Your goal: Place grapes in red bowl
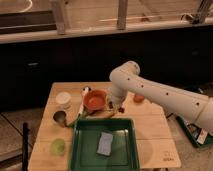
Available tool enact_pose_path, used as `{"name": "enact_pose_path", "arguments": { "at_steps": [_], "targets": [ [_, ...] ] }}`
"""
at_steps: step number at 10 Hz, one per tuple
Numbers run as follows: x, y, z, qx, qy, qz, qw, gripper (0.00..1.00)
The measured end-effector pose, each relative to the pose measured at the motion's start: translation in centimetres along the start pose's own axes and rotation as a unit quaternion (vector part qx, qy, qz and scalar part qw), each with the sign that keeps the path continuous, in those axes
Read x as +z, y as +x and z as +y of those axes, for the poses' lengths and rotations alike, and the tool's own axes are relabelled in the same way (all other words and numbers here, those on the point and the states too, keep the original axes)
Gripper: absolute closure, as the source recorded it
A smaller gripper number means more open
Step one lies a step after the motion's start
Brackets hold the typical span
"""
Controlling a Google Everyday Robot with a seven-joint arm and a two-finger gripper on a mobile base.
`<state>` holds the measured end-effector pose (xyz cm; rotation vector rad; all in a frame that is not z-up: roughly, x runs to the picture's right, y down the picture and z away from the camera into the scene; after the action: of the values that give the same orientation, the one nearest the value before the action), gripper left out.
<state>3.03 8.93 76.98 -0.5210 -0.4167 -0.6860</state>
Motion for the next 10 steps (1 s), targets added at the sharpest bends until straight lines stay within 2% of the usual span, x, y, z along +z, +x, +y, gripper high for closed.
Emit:
{"name": "enact_pose_path", "arguments": {
  "at_steps": [5, 10],
  "targets": [
    [1.3, 0.6, -3.3, -0.036, -0.013, -0.007, 0.9992, 1.0],
    [1.9, 1.1, -4.6, -0.066, -0.019, -0.017, 0.9975, 1.0]
  ]
}}
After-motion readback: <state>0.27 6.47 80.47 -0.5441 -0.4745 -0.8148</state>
